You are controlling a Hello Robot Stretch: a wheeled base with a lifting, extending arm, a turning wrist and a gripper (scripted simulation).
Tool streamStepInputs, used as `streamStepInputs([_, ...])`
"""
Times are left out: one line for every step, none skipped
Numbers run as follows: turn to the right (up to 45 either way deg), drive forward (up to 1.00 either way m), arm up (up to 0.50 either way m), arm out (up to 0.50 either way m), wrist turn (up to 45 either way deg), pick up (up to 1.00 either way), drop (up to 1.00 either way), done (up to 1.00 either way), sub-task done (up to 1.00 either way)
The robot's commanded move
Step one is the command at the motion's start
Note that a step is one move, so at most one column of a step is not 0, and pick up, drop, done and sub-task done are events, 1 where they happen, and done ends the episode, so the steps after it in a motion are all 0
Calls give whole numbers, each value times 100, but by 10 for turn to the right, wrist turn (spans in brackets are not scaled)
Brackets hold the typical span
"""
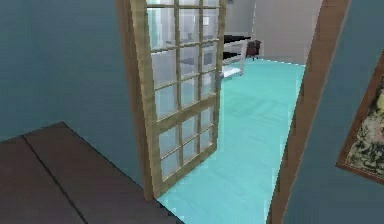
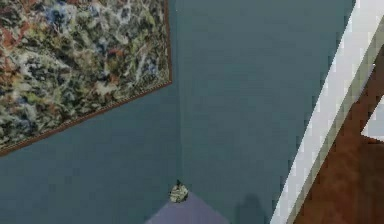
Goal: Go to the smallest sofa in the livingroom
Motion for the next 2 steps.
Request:
streamStepInputs([0,45,0,0,0,0,0,0,0])
streamStepInputs([90,0,0,0,0,0,0,0,0])
